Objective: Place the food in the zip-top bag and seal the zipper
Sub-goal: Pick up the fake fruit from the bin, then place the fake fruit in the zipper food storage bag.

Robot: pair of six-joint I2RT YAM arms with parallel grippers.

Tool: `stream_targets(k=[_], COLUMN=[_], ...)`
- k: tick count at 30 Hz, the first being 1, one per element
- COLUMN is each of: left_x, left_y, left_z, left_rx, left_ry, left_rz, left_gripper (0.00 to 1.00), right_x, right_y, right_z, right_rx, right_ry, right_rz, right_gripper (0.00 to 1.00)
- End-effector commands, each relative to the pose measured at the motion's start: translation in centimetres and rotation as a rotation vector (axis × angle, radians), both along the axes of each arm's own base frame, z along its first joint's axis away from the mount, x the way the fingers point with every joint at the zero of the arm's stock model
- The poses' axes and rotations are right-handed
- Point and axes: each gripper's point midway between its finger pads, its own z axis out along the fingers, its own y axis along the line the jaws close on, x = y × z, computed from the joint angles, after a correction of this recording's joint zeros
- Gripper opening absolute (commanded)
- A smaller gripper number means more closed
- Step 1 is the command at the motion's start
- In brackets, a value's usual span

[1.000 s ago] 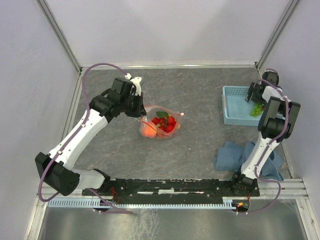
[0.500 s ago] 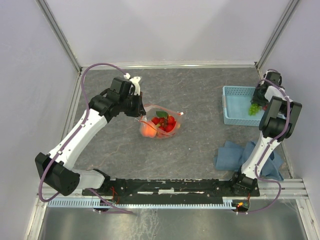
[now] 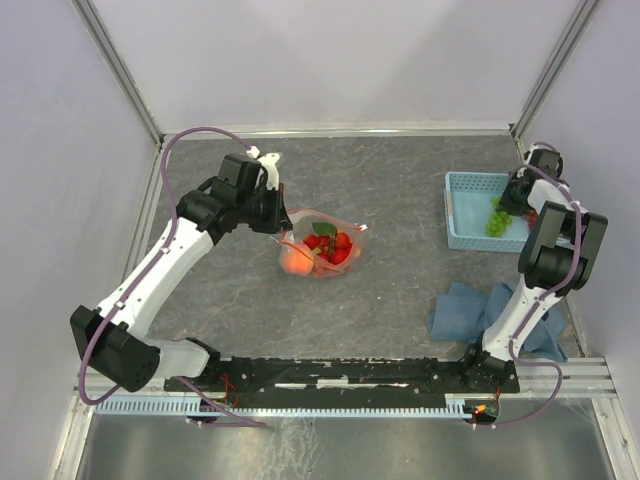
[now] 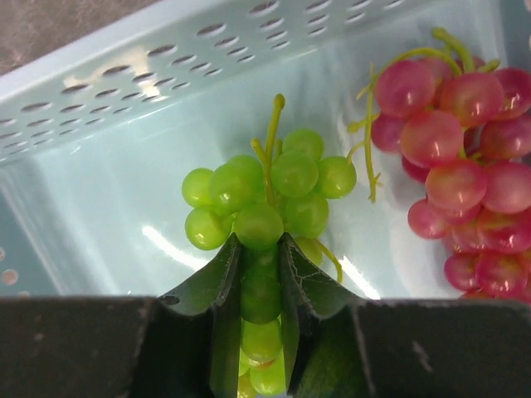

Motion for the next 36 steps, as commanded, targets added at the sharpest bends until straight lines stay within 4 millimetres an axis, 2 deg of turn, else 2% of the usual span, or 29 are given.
stream_targets(k=[1,7,12,15,23,32,36], left_x=[0.5,0.4,0.4,0.5,0.6,0.8,0.8], left_y=[-0.1,-0.3,-0.5,-0.7,-1.5,-1.7,-1.7], left_z=[2.0,1.9,2.1,2.2,2.3,2.3,2.2], left_rx=[-0.037,-0.043,-0.047,-0.052,-0.072,-0.063,-0.065], left_ry=[-0.081,-0.076,-0.081,-0.078,-0.060,-0.053,-0.049], left_rz=[-0.025,-0.038,-0.051,-0.059,-0.094,-0.105,-0.108], left_gripper=[0.03,0.03,0.03,0.03,0.03,0.03,0.03], right_x=[0.9,0.3,-0.5,-0.9,-2.8,-6.7,-8.8], right_y=[1.1,2.9,4.3,6.3,14.6,26.2,30.3], right_z=[4.8,8.8,13.4,15.6,21.1,27.0,29.9], right_rx=[0.005,-0.015,-0.045,-0.036,-0.033,0.038,0.080], right_ry=[-0.129,-0.213,-0.303,-0.351,-0.488,-0.717,-0.812], right_rz=[-0.014,-0.006,0.026,0.079,0.324,0.711,0.842], right_gripper=[0.14,0.11,0.09,0.08,0.08,0.07,0.07])
